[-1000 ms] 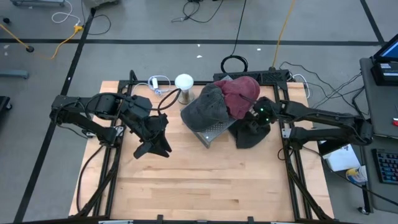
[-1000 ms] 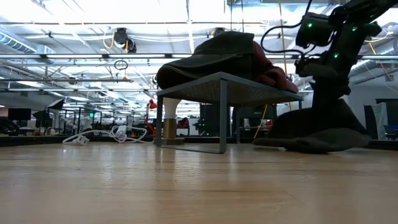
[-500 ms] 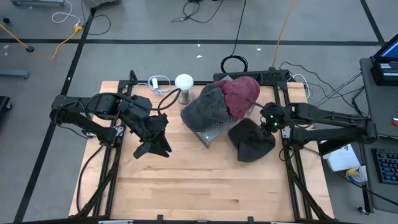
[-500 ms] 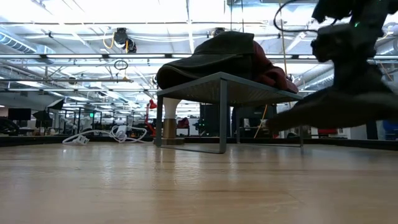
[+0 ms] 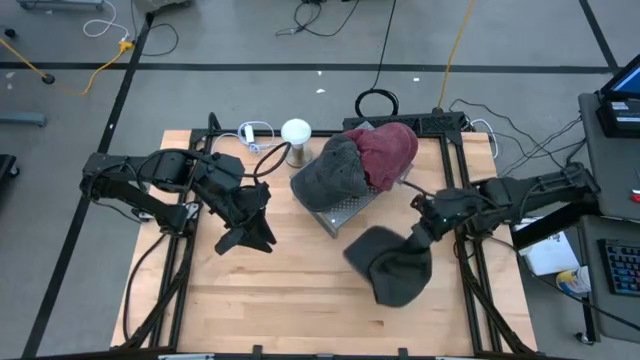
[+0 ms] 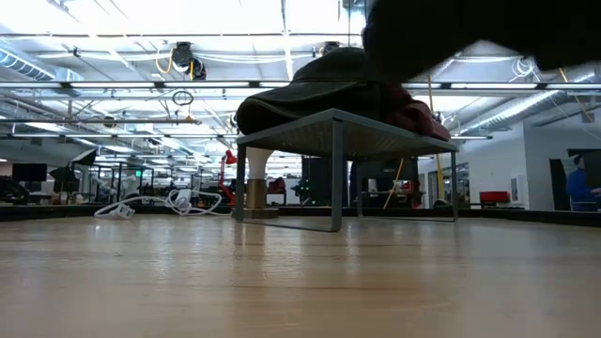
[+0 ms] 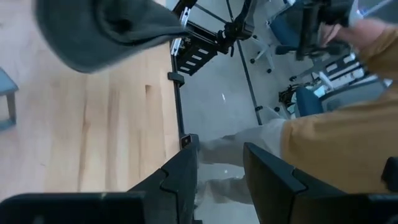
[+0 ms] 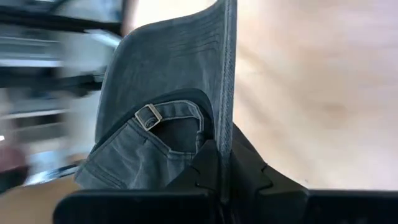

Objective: Pick & Place hat
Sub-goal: Prepare the black cap

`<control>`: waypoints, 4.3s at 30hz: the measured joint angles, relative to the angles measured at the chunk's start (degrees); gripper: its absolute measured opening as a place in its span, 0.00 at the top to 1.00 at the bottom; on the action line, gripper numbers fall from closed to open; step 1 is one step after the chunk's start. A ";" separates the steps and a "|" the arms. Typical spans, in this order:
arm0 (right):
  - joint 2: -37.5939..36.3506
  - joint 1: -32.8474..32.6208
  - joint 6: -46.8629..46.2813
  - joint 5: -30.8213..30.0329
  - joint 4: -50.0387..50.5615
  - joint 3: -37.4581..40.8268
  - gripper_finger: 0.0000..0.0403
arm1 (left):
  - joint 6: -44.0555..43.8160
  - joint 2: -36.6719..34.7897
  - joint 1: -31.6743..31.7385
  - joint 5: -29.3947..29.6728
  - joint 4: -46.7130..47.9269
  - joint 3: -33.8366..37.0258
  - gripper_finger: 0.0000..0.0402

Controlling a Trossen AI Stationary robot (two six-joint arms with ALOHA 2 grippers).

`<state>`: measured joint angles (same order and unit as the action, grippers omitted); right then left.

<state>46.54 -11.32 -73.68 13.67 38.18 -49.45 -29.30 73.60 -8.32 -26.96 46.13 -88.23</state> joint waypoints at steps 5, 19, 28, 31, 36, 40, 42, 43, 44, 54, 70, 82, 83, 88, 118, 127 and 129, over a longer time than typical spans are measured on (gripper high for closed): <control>0.93 -6.65 -6.65 -2.87 -14.70 -0.02 0.98 | 9.45 0.00 -0.87 0.52 -0.13 0.00 0.67; 8.09 -12.12 -10.38 -3.92 -39.25 -0.02 0.98 | 36.97 -0.04 -10.80 16.74 -20.18 0.00 0.55; 13.93 -12.21 -7.19 -2.91 -60.06 -0.04 0.98 | 44.76 -0.04 -15.72 28.46 -23.72 0.00 0.31; 15.80 -12.21 -6.54 -2.90 -62.96 -0.04 0.98 | 48.15 -0.04 -17.37 32.40 -24.20 0.00 0.28; 18.45 -12.17 -6.11 -3.02 -67.77 -0.04 0.98 | 48.97 0.22 -18.93 35.83 -24.32 0.00 0.29; 20.69 -11.71 -5.96 -3.22 -72.73 -0.04 0.98 | 51.43 2.55 -20.32 36.81 -26.50 -0.01 0.32; 21.54 -11.42 -5.97 -3.28 -74.65 -0.04 0.98 | 52.18 3.84 -20.87 37.40 -27.35 0.02 0.33; 21.83 -11.24 -5.97 -3.30 -75.29 -0.04 0.98 | 52.17 4.42 -20.94 37.89 -27.85 0.02 0.34; 22.04 -11.18 -5.97 -3.35 -75.71 -0.04 0.98 | 52.14 4.96 -20.96 38.58 -28.18 0.02 0.35; 22.82 -10.88 -6.00 -3.15 -76.93 -0.04 0.98 | 49.05 9.76 -21.04 40.30 -37.62 0.00 0.37; 22.49 -10.90 -4.83 -1.44 -77.08 -0.04 0.95 | 38.00 9.70 -20.51 33.22 -45.03 0.00 0.95; 20.76 -10.55 -3.23 15.38 -77.83 -0.07 0.74 | 15.92 8.20 -16.61 26.09 -46.14 0.02 0.97; 20.18 -10.46 -3.86 16.84 -76.78 -0.07 0.73 | 13.41 8.11 -15.96 25.11 -46.54 0.02 0.98; 16.10 -10.48 -4.29 20.34 -68.28 -0.07 0.72 | -0.75 7.28 -13.69 19.87 -46.22 0.02 0.98; 0.43 -10.50 51.20 -2.11 -49.30 -0.04 0.84 | -34.15 7.39 -23.93 69.91 -47.38 -0.02 0.98; 2.70 -10.55 53.57 -14.05 -49.49 -0.04 0.90 | -36.28 9.08 -24.66 71.81 -49.24 -0.05 0.98; 3.97 -10.53 53.82 -15.45 -51.41 -0.04 0.91 | -37.28 10.12 -24.22 71.84 -49.30 -0.04 0.98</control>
<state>50.52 -21.85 -19.86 -1.78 -13.23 -49.50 -66.59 83.73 -32.53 44.88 -3.17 -88.27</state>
